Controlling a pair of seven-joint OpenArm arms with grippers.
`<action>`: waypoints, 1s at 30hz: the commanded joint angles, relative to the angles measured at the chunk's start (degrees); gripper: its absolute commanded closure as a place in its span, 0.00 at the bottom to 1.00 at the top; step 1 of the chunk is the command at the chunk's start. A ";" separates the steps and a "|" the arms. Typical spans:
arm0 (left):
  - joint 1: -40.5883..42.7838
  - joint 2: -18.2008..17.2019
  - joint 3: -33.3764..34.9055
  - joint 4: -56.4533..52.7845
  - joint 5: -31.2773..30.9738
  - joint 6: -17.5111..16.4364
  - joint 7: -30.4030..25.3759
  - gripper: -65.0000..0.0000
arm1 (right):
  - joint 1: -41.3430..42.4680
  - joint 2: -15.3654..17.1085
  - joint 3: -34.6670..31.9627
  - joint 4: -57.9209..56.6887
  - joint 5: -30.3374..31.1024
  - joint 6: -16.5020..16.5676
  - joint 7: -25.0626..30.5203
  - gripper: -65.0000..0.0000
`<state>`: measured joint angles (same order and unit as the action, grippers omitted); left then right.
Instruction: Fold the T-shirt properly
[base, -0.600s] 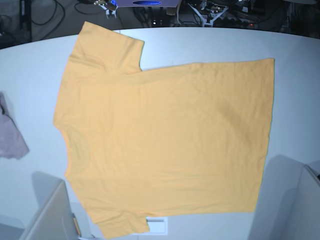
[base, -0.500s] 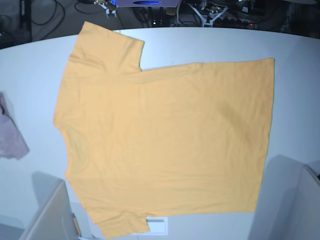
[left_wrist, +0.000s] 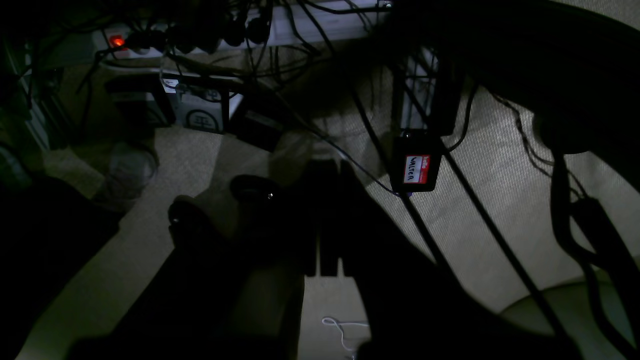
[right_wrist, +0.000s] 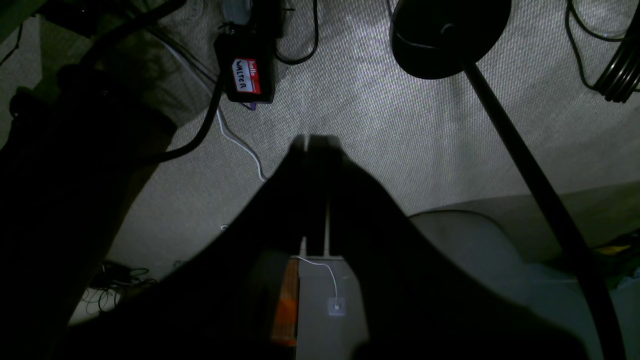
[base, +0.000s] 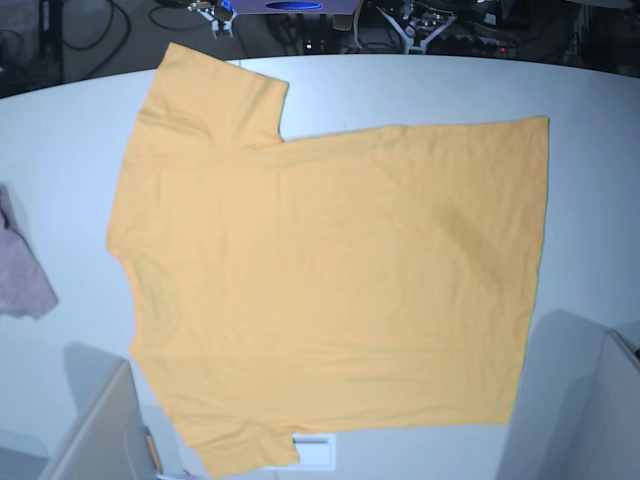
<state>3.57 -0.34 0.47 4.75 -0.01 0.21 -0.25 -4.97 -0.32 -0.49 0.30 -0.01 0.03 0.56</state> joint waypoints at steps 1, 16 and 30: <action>0.78 -0.14 0.19 -0.05 0.32 0.36 -0.06 1.00 | -0.43 0.10 -0.08 -0.08 0.23 0.10 -0.16 1.00; 13.00 -0.23 0.28 18.06 0.41 0.28 -0.14 1.00 | -8.70 0.10 -0.08 11.70 0.23 0.10 -0.07 1.00; 24.25 -7.35 15.40 28.78 -0.30 0.36 -10.25 1.00 | -19.69 0.10 0.45 22.69 0.49 0.10 -0.07 1.00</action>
<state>27.16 -7.07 15.90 33.47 -0.25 0.19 -10.41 -23.77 -0.32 -0.30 22.87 0.21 0.01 0.51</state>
